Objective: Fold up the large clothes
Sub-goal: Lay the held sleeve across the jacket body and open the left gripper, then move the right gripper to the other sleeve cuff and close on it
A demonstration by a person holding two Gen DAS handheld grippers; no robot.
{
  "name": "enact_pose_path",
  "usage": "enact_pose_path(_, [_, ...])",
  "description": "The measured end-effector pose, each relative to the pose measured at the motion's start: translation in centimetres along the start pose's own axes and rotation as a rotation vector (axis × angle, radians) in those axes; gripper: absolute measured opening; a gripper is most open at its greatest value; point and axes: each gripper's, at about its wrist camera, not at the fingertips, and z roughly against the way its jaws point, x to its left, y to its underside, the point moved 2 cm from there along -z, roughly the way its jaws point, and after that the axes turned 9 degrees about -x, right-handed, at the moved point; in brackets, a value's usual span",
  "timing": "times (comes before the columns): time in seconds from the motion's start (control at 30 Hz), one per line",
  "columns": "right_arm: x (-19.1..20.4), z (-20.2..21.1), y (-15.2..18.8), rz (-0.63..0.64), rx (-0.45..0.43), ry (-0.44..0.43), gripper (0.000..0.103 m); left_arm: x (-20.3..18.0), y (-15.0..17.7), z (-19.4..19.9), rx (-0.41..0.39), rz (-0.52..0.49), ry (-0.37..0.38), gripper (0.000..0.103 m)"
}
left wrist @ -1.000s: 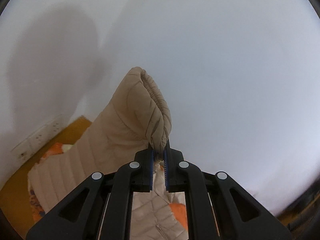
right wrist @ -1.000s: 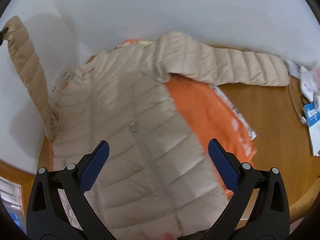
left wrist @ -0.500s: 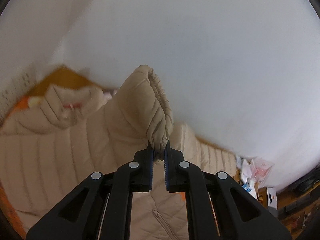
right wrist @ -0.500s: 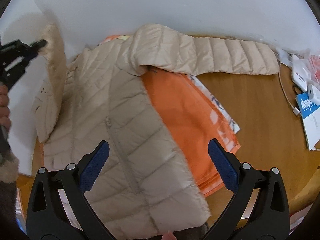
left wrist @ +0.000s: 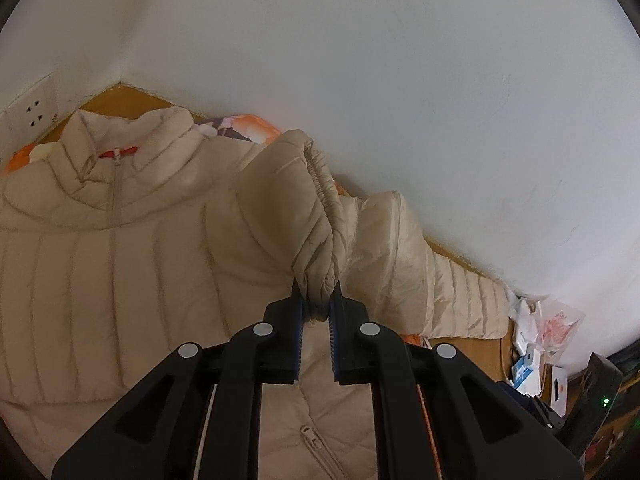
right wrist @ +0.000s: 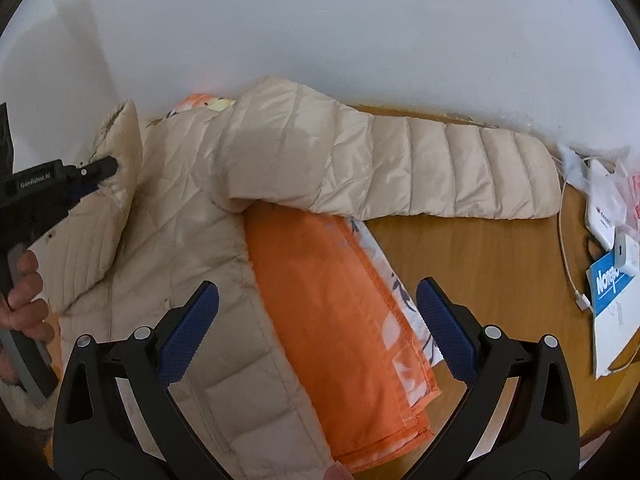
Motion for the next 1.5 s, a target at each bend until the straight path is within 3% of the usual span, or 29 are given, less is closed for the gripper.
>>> enact_pose_path(0.07, [-0.3,-0.2,0.1,-0.011,0.007,0.000,0.098,-0.2,0.1,-0.6,0.007,-0.003,-0.015,0.014])
enact_pose_path(0.1, [-0.5,-0.3,0.2,-0.018,0.010,0.001,0.098,-0.3,0.1,-0.8,0.010,0.002,-0.027,0.026])
enact_pose_path(0.13, [-0.8,-0.2,0.3,-0.025,0.013,0.003,0.098,-0.3,0.1,-0.8,0.009,0.011,-0.037,0.047])
enact_pose_path(0.17, [-1.1,-0.2,0.5,-0.033,0.016,0.004,0.098,-0.4,-0.1,-0.5,-0.005,0.027,-0.043,0.059])
enact_pose_path(0.2, [-1.4,-0.3,0.6,-0.040,0.020,0.004,0.098,-0.5,-0.2,-0.1,-0.020,0.036,-0.041,0.078])
enact_pose_path(0.23, [-1.6,-0.3,0.8,-0.045,0.023,0.003,0.098,-0.7,-0.3,0.5,-0.040,0.045,-0.048,0.084])
enact_pose_path(0.47, [-4.0,-0.1,1.5,-0.096,0.035,0.021,0.098,-0.7,1.7,5.8,-0.077,0.022,-0.120,0.086])
enact_pose_path(0.63, [-4.7,0.0,1.6,-0.108,0.030,0.019,0.098,1.3,4.6,9.3,-0.068,-0.059,-0.245,0.086])
enact_pose_path(0.83, [-5.6,-0.4,1.6,-0.129,0.035,0.023,0.098,3.9,5.3,9.8,-0.056,0.013,-0.291,0.086])
enact_pose_path(1.03, [-7.5,-1.1,1.4,-0.140,0.045,0.037,0.098,3.9,4.9,9.4,-0.054,0.005,-0.308,0.086])
enact_pose_path(1.23, [-14.1,-2.4,-0.6,-0.242,-0.014,0.068,0.098,4.2,5.6,9.3,-0.035,-0.005,-0.346,0.086])
enact_pose_path(1.37, [-19.4,-2.8,-2.5,-0.314,-0.089,0.154,0.098,5.1,6.2,9.3,-0.011,0.004,-0.384,0.086])
enact_pose_path(1.5, [-22.1,-3.9,-3.4,-0.321,-0.122,0.196,0.098,6.0,6.4,9.2,0.005,0.027,-0.408,0.086])
